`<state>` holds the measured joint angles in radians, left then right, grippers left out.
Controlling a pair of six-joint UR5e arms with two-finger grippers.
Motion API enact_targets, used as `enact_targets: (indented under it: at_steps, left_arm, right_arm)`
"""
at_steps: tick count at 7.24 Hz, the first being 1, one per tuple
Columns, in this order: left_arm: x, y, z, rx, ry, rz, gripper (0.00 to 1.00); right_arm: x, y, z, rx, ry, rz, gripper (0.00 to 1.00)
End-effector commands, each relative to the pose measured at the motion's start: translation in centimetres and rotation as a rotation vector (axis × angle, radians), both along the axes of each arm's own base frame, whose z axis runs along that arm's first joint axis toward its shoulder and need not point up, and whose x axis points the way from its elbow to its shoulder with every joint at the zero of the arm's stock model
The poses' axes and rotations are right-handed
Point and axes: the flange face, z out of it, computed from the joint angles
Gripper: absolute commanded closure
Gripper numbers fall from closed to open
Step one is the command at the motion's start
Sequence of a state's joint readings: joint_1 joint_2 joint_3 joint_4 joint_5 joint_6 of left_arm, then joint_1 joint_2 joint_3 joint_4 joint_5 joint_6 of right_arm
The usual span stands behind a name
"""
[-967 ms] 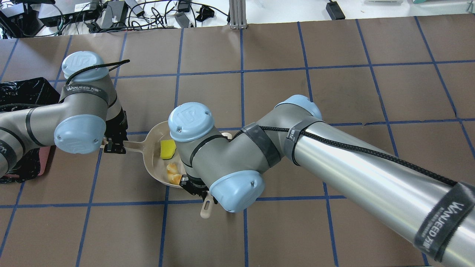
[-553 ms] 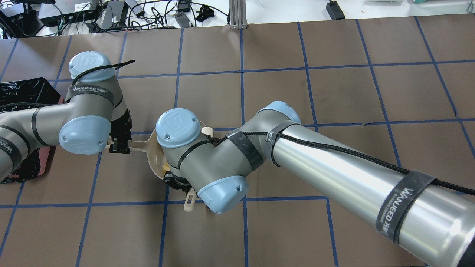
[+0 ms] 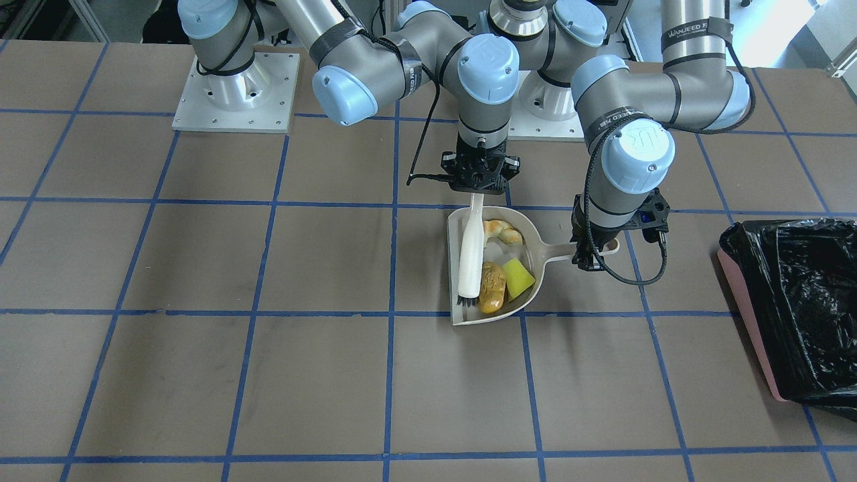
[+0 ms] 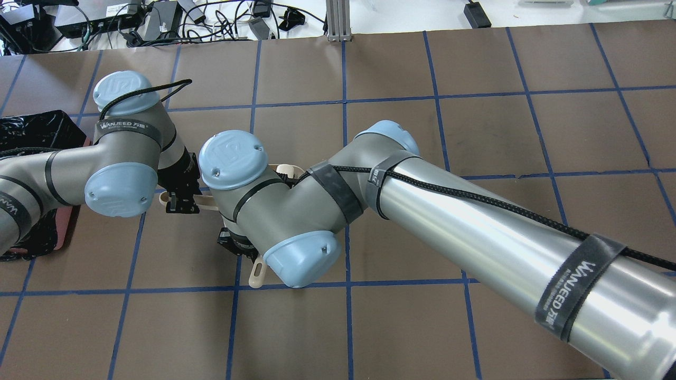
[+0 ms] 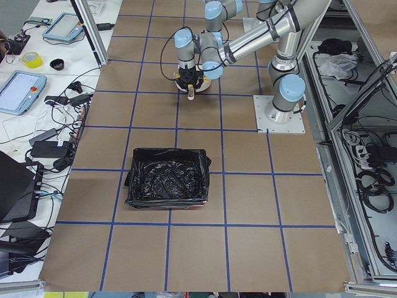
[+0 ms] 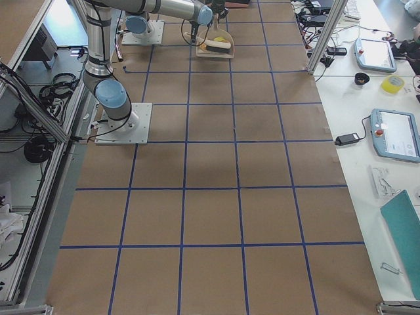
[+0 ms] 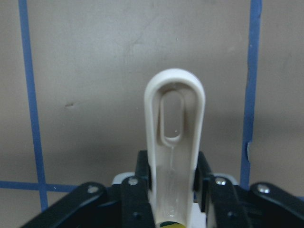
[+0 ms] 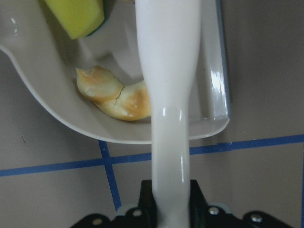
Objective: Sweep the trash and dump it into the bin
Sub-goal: 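Sweep the yellow lump into the dustpan with the right gripper's brush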
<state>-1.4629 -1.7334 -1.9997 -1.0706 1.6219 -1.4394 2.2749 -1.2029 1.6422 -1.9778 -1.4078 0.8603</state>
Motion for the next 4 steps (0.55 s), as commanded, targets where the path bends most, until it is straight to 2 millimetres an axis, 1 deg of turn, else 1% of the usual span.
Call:
enact_targets:
  at_steps: [1,2,3,4]
  left_arm:
    - [0.1,-0.4,-0.1,-0.017,0.090,-0.036,1.00]
    - [0.1,-0.6,-0.3,-0.023,0.153,-0.043,1.00]
    - [1.2,-0.9,-0.2,-0.028,0.161,-0.035,1.00]
    - [1.4,-0.9,-0.2,-0.030,0.165,-0.053,1.00]
  right_arm:
    - [-1.3,0.0,2.4,-0.002,0.044,-0.003,0.95]
    - [-2.4,-0.2,3.4,-0.022,0.084,0.004,0.95]
    - [-4.0,-0.6,5.0,-0.027,0.103,-0.013,0.95]
    - [-6.0,-1.2,6.7,-0.021,0.104,-0.006,0.95]
